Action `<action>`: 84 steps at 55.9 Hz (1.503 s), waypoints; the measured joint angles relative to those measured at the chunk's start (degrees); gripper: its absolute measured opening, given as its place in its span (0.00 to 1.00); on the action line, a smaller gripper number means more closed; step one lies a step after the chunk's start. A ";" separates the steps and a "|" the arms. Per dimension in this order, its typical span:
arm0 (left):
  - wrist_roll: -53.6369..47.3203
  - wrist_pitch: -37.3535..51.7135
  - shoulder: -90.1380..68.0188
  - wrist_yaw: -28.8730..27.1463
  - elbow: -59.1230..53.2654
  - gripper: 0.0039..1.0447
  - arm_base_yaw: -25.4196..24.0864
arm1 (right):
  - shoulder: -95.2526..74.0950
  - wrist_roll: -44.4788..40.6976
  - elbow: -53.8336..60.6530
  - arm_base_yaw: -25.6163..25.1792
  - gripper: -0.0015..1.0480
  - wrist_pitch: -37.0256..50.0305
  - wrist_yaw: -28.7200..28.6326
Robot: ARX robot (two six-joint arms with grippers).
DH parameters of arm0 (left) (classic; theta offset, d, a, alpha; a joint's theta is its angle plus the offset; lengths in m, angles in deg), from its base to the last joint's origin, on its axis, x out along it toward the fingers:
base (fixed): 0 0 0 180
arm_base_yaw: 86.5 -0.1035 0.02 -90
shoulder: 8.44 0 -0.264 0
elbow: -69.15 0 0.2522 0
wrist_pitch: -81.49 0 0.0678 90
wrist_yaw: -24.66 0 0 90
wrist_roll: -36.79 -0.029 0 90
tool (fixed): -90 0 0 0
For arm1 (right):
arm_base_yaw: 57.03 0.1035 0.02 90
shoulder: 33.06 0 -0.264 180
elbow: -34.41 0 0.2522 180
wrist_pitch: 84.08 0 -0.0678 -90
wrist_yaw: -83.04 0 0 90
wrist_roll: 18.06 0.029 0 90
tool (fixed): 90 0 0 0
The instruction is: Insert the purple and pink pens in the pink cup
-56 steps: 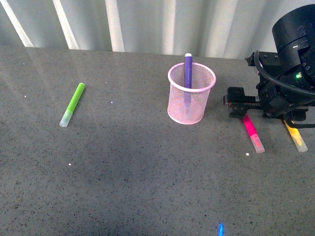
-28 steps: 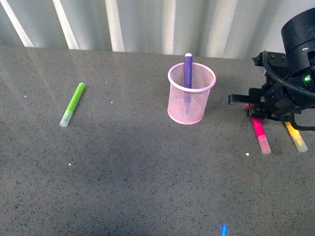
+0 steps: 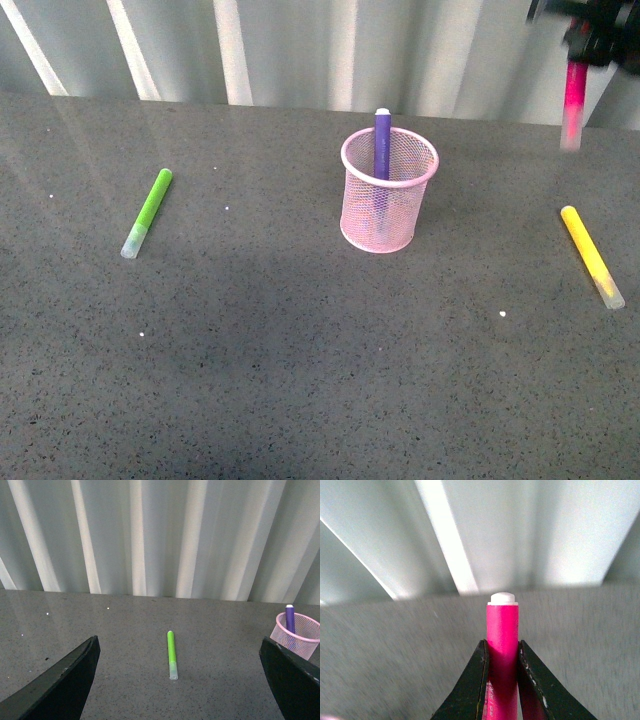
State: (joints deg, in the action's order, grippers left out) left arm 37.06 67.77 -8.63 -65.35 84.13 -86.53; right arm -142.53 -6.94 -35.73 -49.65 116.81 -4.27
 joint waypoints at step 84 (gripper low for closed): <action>0.00 0.00 0.00 0.00 0.00 0.94 0.00 | -19.69 -8.20 3.19 10.86 0.11 41.79 -18.10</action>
State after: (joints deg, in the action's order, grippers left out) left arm 37.06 67.77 -8.63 -65.35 84.13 -86.53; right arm -162.23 -15.14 -32.54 -38.79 158.60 -22.36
